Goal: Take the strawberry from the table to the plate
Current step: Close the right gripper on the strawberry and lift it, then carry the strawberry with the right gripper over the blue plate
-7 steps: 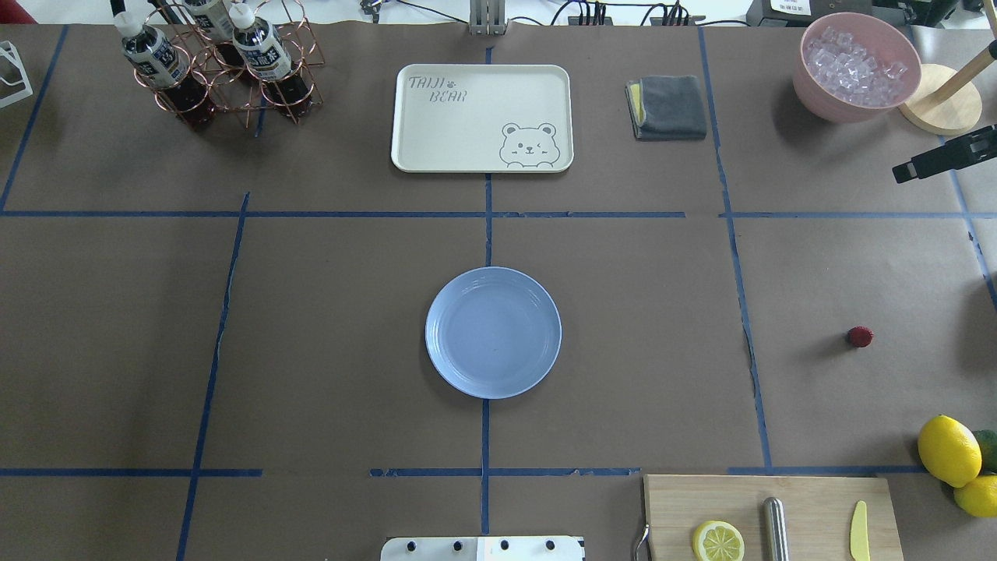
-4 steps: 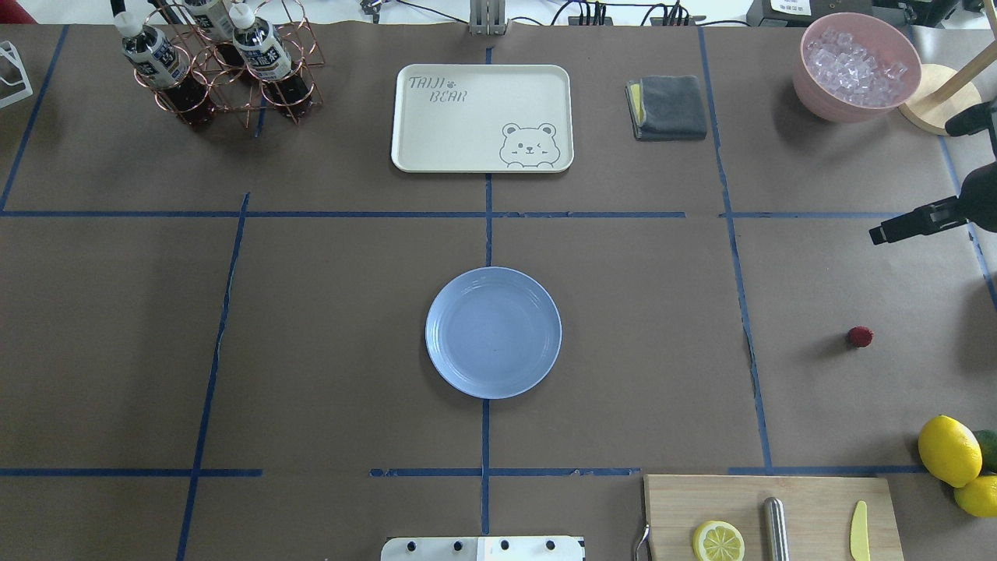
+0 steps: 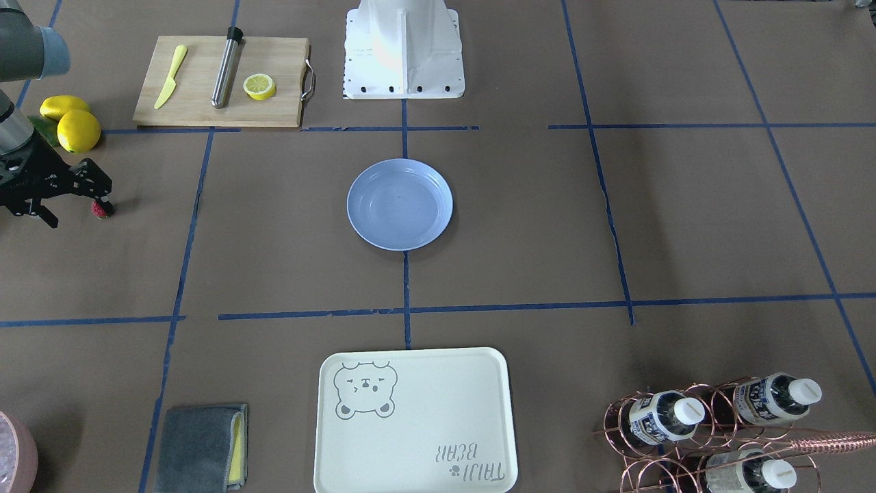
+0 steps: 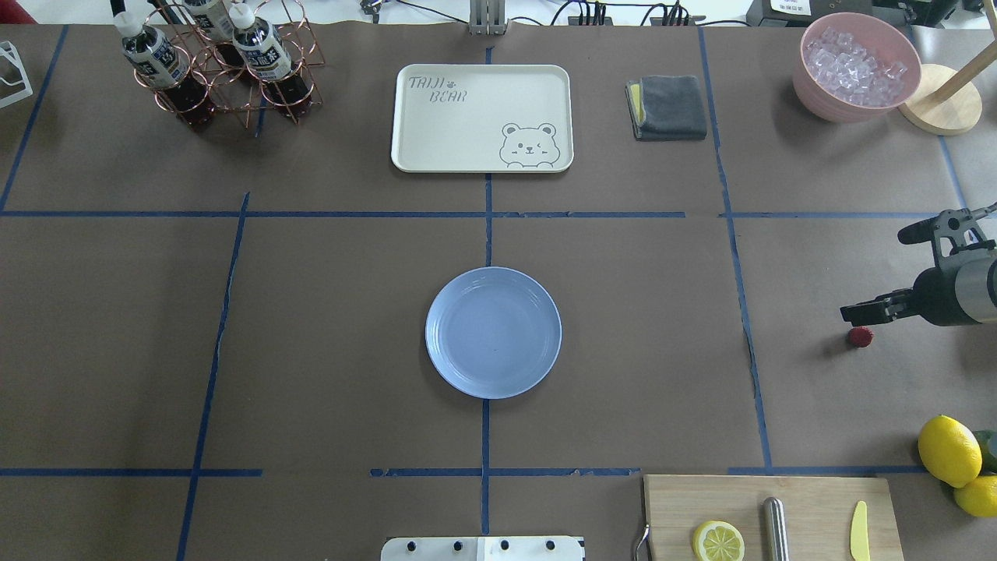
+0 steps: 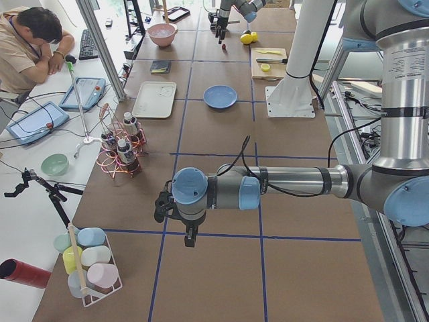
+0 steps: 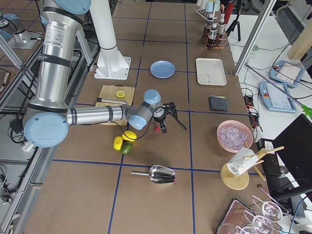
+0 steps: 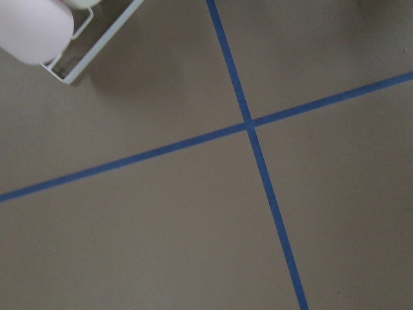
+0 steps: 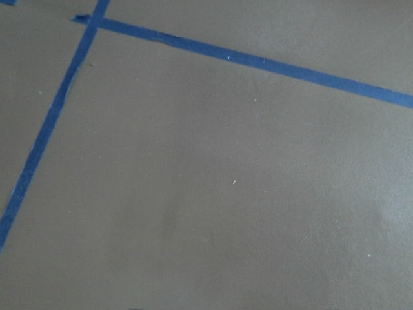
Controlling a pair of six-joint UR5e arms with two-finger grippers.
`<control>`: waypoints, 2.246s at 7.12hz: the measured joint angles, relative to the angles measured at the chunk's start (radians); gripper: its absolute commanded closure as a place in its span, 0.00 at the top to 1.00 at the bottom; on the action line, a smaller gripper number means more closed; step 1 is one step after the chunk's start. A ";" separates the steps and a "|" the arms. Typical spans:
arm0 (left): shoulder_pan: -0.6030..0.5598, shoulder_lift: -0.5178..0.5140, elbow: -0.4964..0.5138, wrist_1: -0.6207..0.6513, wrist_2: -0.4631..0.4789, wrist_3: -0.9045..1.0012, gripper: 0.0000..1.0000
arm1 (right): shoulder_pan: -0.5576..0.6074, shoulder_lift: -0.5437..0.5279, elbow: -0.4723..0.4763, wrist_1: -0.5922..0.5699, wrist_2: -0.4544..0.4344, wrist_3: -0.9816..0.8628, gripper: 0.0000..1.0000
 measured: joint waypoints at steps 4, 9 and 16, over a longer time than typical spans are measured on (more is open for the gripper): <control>0.001 0.000 -0.002 -0.003 -0.002 -0.001 1.00 | -0.064 -0.003 -0.040 0.066 -0.011 0.010 0.00; 0.002 0.000 -0.003 -0.007 -0.007 -0.001 1.00 | -0.081 -0.016 0.055 0.008 -0.009 -0.001 0.00; 0.003 -0.006 -0.014 -0.008 -0.007 0.000 1.00 | -0.325 0.909 -0.073 -0.810 -0.205 0.382 0.00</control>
